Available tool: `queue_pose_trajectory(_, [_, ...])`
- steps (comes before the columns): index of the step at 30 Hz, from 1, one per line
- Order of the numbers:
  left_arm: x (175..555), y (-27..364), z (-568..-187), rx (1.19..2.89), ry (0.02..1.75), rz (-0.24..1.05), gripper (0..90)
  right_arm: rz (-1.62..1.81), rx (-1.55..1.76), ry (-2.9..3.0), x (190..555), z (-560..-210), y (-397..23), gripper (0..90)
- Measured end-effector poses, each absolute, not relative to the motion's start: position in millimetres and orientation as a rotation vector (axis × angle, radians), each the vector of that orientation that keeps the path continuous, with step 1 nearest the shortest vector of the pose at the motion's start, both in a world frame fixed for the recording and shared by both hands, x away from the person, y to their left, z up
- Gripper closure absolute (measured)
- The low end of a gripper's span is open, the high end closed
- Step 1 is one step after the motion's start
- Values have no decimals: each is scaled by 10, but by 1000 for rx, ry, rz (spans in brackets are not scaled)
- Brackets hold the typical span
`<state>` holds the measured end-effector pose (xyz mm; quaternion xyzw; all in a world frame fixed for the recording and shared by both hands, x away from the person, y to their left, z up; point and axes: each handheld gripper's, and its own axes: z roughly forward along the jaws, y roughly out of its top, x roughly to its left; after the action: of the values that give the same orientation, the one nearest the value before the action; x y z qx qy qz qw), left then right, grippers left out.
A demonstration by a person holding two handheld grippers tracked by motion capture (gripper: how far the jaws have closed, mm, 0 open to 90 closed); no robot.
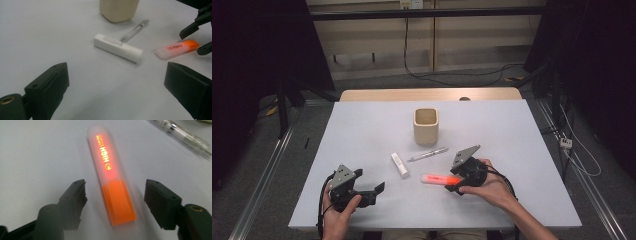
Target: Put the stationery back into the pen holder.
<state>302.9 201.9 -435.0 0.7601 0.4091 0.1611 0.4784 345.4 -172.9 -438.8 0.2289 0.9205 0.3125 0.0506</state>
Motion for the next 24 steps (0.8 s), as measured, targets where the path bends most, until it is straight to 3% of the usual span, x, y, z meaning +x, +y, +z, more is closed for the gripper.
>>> queue_pose_trajectory(3, [3034, 2017, -4356, 1854, 1004, 387, 57, 934, 679, 2810, 3456, -4384, -1712, 446])
queue_pose_trajectory(4, [3036, 2016, -4357, 1853, 1002, 386, 57, 915, 656, 2819, 3456, -4375, -1694, 508])
queue_pose_trajectory(24, [3032, 2001, -4359, 1857, 1001, 383, 57, 837, 614, 2893, 3554, -4373, -1643, 637])
